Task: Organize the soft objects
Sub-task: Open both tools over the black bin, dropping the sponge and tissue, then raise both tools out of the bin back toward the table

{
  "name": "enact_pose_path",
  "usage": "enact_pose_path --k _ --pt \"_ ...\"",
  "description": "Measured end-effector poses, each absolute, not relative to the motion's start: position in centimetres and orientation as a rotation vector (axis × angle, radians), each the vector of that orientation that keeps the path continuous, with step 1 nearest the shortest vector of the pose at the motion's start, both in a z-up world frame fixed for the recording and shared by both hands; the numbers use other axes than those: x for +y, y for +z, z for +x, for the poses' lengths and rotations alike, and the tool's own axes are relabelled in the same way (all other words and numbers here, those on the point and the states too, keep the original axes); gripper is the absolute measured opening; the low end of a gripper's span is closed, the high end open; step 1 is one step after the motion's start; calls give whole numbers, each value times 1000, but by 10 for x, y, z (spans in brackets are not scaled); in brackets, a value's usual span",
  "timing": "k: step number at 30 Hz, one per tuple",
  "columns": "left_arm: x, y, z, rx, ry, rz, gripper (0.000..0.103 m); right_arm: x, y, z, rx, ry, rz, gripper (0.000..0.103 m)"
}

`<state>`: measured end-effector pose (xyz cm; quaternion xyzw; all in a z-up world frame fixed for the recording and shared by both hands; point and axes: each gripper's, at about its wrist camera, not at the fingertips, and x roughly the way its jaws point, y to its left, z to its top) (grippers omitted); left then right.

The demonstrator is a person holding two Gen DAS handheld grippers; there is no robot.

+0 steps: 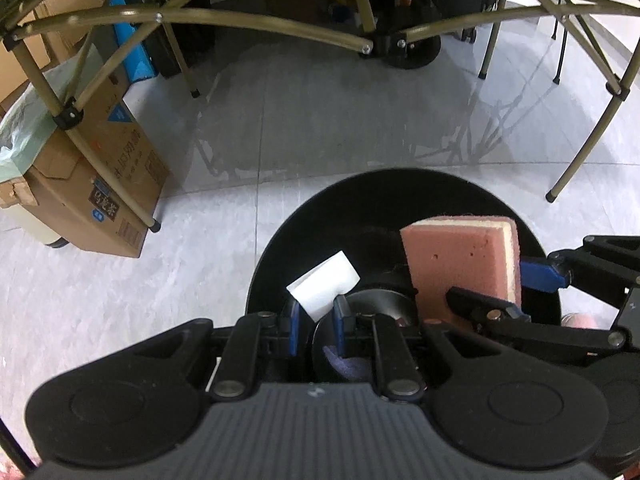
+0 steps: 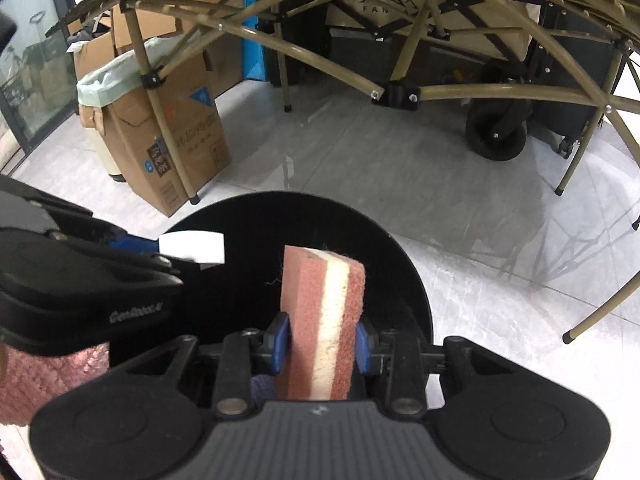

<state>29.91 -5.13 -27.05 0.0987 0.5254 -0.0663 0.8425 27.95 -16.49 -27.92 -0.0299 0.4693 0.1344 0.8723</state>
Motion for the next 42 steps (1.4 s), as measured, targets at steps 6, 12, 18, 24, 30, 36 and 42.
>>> enact_pose_path --k 6,12,18,24,30,36,42 --pt "-53 -277 300 1120 -139 211 17 -161 -283 280 986 294 -79 32" --pt "-49 -271 299 1107 -124 222 27 -163 -283 281 1003 298 -80 36" --pt "-40 -258 297 1066 -102 239 62 -167 -278 280 998 290 -79 56" --pt "-32 -246 298 1053 -91 233 90 -167 -272 278 990 295 -78 86" --pt "-27 -242 299 1050 -72 222 103 -169 -270 279 991 298 -58 103" --pt "-29 -241 297 1040 -69 230 103 -169 -268 278 993 302 -60 103" --pt "-26 -238 296 1035 -57 218 103 -170 -264 277 984 310 -51 103"
